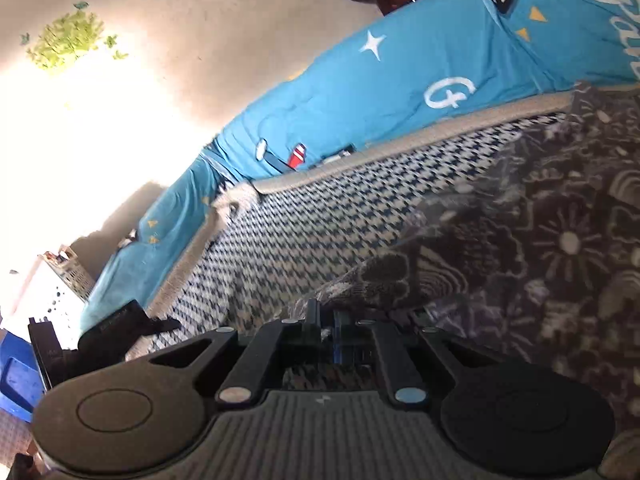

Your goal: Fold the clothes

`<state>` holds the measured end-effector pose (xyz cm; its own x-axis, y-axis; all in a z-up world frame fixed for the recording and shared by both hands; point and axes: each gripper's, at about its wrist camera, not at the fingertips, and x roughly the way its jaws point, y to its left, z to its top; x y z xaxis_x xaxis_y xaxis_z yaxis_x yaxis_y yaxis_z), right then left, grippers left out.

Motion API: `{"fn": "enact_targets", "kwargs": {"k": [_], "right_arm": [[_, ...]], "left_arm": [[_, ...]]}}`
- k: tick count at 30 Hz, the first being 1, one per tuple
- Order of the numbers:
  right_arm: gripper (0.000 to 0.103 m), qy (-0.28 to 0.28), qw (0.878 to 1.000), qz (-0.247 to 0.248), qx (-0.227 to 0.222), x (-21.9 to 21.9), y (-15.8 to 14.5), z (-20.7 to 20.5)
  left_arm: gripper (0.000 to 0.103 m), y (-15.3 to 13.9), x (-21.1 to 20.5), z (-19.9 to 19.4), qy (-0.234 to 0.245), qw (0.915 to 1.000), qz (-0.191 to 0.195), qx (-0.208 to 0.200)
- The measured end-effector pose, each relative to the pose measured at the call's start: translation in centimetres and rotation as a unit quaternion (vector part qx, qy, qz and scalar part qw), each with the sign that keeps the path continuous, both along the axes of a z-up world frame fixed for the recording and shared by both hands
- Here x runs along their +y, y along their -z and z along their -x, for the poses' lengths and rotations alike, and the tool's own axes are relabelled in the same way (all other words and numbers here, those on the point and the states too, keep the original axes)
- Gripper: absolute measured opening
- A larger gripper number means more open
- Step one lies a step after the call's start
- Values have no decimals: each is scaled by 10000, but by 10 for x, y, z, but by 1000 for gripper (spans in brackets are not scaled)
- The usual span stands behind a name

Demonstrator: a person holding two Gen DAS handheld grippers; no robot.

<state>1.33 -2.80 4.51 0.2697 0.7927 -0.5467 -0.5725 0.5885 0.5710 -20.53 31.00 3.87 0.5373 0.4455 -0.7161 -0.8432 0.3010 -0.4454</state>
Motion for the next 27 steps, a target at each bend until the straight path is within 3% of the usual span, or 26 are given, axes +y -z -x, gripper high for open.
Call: {"fn": "enact_targets", "kwargs": {"k": [8,15,21,27], "right_arm": [[13,-141,9939,1041,-346,-4,15,29],[14,-867,9893,617,-993,14,4,55],[14,-1617,9750,573,-1410,56,9,81],[14,-2167,9592,594,-1715,98,16,101]], "left_arm": [[100,1,-1,-2,-24,10000,10,34],[103,-5,-3,1,88,9999,-60,-24],[103,-11,-4,1,228,9995,-226,51],[103,-24,1,14,23,9992,-380,-126]]}}
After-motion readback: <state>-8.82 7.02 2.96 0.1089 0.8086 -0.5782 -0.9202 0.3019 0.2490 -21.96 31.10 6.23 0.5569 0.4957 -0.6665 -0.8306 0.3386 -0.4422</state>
